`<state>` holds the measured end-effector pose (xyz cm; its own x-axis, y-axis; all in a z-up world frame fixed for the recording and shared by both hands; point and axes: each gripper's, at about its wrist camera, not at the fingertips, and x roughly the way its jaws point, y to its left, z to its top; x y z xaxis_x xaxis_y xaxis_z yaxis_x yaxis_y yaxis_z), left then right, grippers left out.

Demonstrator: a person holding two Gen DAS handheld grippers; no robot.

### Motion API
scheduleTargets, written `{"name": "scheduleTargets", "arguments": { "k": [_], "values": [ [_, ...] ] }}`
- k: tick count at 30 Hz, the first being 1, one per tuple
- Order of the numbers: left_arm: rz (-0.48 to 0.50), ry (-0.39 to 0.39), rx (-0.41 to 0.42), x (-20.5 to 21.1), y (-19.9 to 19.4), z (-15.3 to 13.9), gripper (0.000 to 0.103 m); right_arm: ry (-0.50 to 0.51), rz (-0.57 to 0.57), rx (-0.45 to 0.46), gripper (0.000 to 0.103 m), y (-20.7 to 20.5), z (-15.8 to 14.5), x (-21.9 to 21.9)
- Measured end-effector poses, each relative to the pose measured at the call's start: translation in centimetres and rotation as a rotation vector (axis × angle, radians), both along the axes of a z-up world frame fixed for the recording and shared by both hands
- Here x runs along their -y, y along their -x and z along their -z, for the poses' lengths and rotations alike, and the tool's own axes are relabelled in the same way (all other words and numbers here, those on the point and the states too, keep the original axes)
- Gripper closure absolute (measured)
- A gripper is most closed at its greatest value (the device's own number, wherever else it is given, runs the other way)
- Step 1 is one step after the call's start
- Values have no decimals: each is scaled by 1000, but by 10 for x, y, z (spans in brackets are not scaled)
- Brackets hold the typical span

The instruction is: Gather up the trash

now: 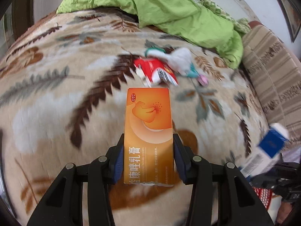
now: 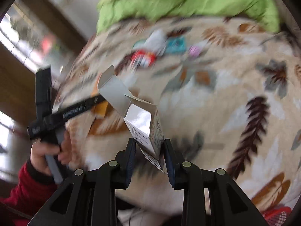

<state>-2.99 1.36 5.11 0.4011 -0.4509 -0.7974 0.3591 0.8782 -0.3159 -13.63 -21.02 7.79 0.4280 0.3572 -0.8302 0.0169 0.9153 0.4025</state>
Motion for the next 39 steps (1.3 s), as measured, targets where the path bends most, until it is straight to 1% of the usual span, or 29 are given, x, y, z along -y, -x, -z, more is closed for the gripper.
{"name": "scheduleTargets", "arguments": {
  "k": [1, 2, 3, 4, 7, 9, 11, 14, 16, 19, 20, 21, 22, 24, 26, 30, 33, 39],
  "values": [
    [-1, -6, -4, 0, 7, 2, 58, -19, -1, -38, 69, 2, 6, -1],
    [2, -8, -9, 2, 11, 4, 58, -12, -4, -70, 68, 1, 14, -4],
    [11, -4, -16, 4, 16, 7, 58, 6, -4, -85, 68, -1, 21, -5],
    [11, -7, -18, 6, 20, 8, 58, 15, 6, -84, 65, -3, 26, -5],
    [16, -27, -3, 10, 31, 10, 58, 1, 71, -63, 63, -12, 38, 3],
    [21, -43, 21, 12, 38, 10, 58, 9, 112, -33, 55, -15, 40, 10],
    [18, -55, 30, 13, 41, 11, 58, -1, 114, -12, 55, -15, 42, 13],
    [9, -49, 22, 14, 43, 17, 58, 58, 113, 21, 53, -14, 44, 10],
    [-1, -65, 44, 16, 45, 19, 58, 50, 111, 56, 53, -14, 46, 7],
    [-20, -87, 80, 18, 50, 20, 58, 77, 117, 97, 54, -14, 53, 0],
    [-26, -92, 94, 18, 52, 19, 58, 74, 115, 102, 59, -12, 55, -1],
    [-32, -96, 109, 17, 55, 17, 58, 72, 118, 115, 68, -10, 57, -4],
    [-39, -99, 125, 16, 59, 16, 58, 83, 123, 124, 68, -7, 57, -5],
    [-51, -102, 145, 16, 65, 15, 58, 111, 135, 195, 69, 2, 46, -8],
    [-70, -112, 174, 17, 73, 14, 58, 132, 154, 247, 69, 12, 39, -8],
    [-90, -156, 226, 20, 84, 13, 58, 143, 201, 312, 69, 27, 30, -5],
    [-89, -173, 247, 21, 90, 10, 58, 144, 211, 318, 69, 34, 28, -8],
    [-83, -214, 308, 25, 105, 2, 58, 165, 195, 337, 69, 41, 27, -16]
  ]
}}
